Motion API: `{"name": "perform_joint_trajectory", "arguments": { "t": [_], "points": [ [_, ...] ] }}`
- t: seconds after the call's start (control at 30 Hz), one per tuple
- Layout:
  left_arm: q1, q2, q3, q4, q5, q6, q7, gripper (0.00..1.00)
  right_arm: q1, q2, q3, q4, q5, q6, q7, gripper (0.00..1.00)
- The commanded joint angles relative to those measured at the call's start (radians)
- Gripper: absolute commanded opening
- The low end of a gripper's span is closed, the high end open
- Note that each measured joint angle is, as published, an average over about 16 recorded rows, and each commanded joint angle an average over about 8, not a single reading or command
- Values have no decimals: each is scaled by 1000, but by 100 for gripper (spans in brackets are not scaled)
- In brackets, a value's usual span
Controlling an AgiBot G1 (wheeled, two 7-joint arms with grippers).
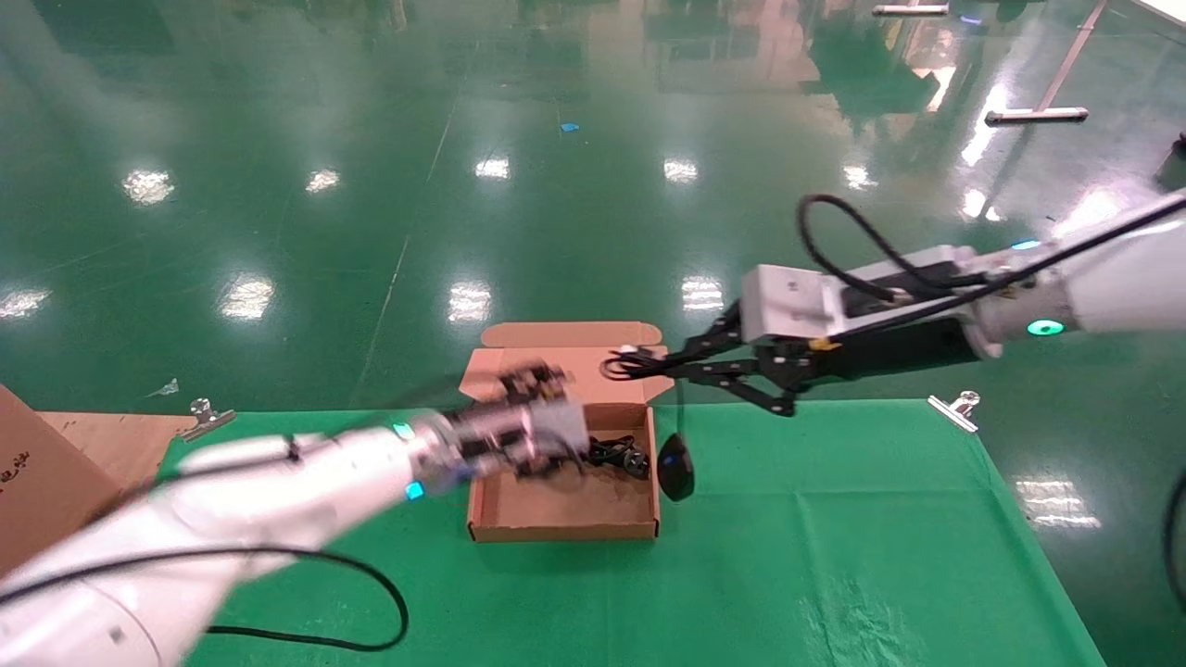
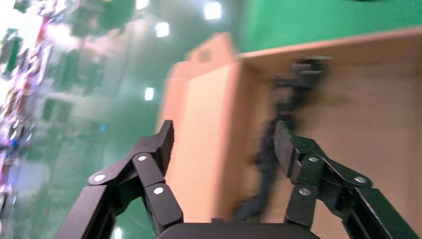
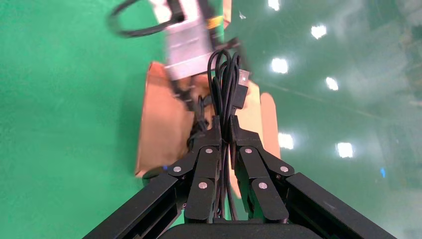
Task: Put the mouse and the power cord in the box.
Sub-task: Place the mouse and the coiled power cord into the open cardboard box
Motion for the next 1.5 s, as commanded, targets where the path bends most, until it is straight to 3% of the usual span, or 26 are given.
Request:
{"name": "perform_joint_trajectory", "arguments": {
  "t": [0.03, 0.27, 0.53, 0.83, 0.9, 1.1, 1.13, 1.5],
  "points": [
    [-20, -3, -9, 28, -34, 14, -19, 100, -1, -16, 1, 2, 2, 2, 3, 0],
    [-63, -60, -66, 122, -110, 53, 0, 100, -41, -105, -1, 19, 0, 122, 12, 0],
    [-50, -189, -129, 144, -198, 253, 69, 100, -172, -141, -7, 163, 41, 304, 49, 0],
    [-40, -242, -183, 201, -274, 411, 133, 100, -313, -144, -126, 325, 95, 473, 158, 0],
    [-41, -237, -186, 214, -279, 425, 143, 100, -331, -143, -161, 342, 102, 501, 179, 14],
    [-42, -208, -188, 252, -281, 432, 167, 100, -350, -141, -254, 370, 128, 560, 228, 89],
    [-41, -204, -188, 257, -282, 431, 170, 100, -350, -140, -265, 372, 133, 565, 235, 97],
    [-40, -183, -199, 277, -296, 436, 175, 100, -354, -141, -316, 388, 161, 593, 256, 100]
  ]
}}
